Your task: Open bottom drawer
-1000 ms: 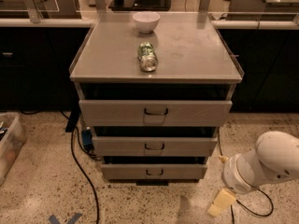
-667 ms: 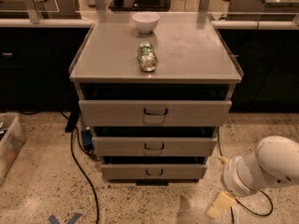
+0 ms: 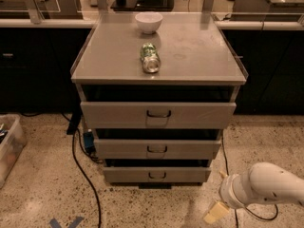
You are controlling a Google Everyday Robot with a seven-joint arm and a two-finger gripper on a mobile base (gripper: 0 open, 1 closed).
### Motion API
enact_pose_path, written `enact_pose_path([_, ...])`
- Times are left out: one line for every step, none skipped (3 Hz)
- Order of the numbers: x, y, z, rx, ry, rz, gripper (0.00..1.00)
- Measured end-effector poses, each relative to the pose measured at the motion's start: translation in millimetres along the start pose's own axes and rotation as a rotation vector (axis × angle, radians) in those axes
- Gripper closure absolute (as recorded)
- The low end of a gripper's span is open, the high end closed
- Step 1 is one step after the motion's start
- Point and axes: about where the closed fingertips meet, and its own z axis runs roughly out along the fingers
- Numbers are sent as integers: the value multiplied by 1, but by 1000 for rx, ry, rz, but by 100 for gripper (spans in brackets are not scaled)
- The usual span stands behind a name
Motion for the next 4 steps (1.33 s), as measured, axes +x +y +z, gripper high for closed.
enact_pose_path([19,-32,68,-11,-13,55,0])
enact_pose_path([33,-18,100,-63,-16,91,0])
enact_pose_path([32,-17,103,-51,-13,94,0])
enact_pose_path([17,-27,128,-36,-45,84,0])
